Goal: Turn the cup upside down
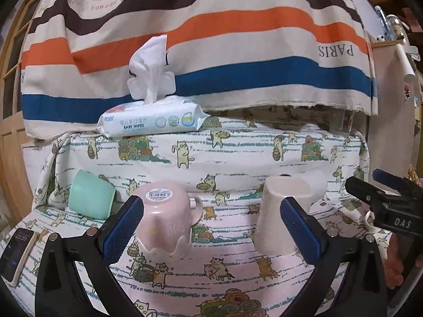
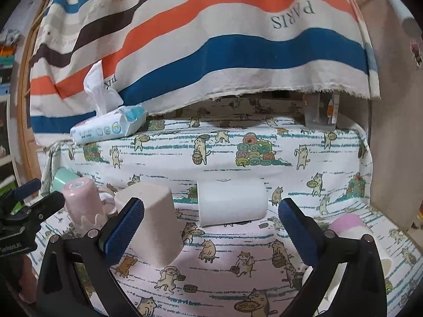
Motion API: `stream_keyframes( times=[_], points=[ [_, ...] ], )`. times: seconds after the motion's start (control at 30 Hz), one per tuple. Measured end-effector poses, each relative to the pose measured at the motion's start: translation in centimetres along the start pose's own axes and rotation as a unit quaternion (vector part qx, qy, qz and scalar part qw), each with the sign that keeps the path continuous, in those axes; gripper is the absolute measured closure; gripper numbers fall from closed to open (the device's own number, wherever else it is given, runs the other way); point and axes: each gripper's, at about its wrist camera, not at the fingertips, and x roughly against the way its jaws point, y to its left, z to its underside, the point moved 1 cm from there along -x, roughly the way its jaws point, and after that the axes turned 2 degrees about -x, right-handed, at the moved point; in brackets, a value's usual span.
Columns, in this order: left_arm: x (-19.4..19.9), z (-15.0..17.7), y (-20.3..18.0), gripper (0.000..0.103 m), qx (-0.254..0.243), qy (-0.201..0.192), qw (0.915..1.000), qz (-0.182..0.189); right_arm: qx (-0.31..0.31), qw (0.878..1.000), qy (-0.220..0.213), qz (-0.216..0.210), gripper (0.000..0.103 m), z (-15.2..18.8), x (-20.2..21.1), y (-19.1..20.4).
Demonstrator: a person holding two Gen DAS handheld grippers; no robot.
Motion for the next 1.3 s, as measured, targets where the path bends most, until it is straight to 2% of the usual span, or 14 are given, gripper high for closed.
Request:
stream_keyframes(
  times=[0.23,1.3],
  points=[
    [-0.2,0.03,0.05,0.0,-0.001,0.006,0.9999,-0.01,0.028,1.0,0.005,0.001,0.001,0.16,-0.01,1.05],
    [-0.86,0.2,0.46,0.0,0.001,0.025,0.9994,-0.024,0.025,1.0,0.014,0.004,0.001,0.18,-0.26,0.79]
  ],
)
